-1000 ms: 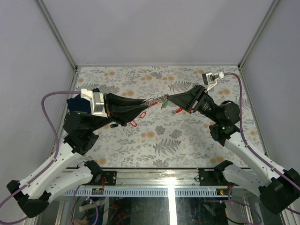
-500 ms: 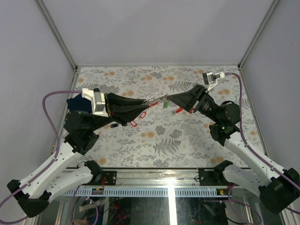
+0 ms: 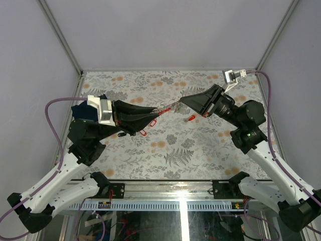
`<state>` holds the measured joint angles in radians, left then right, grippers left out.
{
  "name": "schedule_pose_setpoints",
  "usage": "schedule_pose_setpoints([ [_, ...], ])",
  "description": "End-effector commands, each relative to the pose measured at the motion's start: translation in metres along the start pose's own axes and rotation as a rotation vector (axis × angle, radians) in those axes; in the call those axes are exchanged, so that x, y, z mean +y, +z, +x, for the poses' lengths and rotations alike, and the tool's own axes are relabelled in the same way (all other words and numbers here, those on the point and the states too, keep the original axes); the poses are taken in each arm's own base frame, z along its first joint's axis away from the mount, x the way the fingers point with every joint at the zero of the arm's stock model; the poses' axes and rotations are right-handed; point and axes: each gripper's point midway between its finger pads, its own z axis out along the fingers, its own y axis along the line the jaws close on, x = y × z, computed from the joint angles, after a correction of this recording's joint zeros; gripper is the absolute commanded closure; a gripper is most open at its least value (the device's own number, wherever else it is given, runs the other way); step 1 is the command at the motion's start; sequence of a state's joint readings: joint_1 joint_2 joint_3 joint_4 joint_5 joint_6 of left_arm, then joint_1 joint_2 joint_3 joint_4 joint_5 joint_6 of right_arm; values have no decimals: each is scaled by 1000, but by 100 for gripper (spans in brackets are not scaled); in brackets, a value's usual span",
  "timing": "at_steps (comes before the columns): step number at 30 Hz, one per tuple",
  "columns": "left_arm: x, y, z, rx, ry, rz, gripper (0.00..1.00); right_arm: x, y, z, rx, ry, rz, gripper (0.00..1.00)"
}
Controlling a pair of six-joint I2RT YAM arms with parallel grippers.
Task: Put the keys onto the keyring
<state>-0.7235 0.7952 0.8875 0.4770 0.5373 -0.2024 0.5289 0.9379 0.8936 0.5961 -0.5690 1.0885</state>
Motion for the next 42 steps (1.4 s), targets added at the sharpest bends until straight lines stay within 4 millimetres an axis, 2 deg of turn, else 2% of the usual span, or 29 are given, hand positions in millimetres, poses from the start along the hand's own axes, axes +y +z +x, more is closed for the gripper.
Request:
schedule_pose_setpoints([
  [1,-6,-1,-13,-37,29,28,97,29,-2,-20,3,-190,1,100],
  [3,-7,0,-13,-36,24,30,94,31,-2,-23,9,-220,18,100],
  [10,-8,1,-14,-33,20,39,65,38,-5,-31,30,-336,47,100],
  [17,-17,-2,-15,-30,33,81,53,48,-15,-27,84,-508,23,100],
  [22,-13,-3,-14,-21,20,54,52,57,-26,-14,162,-682,-61,100],
  [24,-12,-2,-12,-6,8,54,54,64,-32,-7,188,-757,-116,100],
  [28,-15,3,-3,34,-25,89,61,64,-43,5,237,-854,-158,100],
  [36,-26,12,10,68,-49,195,64,69,-48,19,279,-868,-249,100],
  [42,-45,16,21,86,16,297,59,69,-47,24,273,-864,-294,100],
])
